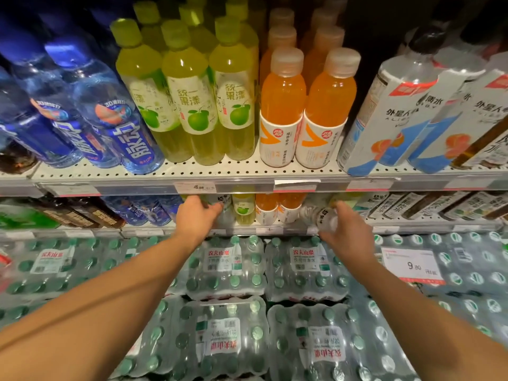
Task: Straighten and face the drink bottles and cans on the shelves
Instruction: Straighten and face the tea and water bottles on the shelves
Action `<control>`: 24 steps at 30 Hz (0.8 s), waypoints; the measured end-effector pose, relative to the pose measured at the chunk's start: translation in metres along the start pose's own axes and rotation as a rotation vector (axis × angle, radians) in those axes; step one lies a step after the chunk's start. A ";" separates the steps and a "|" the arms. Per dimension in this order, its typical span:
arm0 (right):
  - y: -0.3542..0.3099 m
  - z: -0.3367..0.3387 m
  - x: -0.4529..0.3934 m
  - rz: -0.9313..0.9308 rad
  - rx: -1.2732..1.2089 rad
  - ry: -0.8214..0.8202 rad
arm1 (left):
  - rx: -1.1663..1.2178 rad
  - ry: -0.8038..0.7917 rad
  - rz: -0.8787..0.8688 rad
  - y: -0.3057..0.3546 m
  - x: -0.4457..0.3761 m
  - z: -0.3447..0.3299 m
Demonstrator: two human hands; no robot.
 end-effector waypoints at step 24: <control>-0.006 0.000 -0.054 -0.213 0.089 -0.075 | -0.114 0.142 -0.182 -0.009 0.001 -0.014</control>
Point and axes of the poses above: each hand's wrist, its own x-axis away from the middle knuckle, its own z-axis out of the back of the hand, y = z × x, the point moved 1 cm from there along -x, towards the middle knuckle, and after that the axes turned 5 degrees about x, right-handed, at the moved point
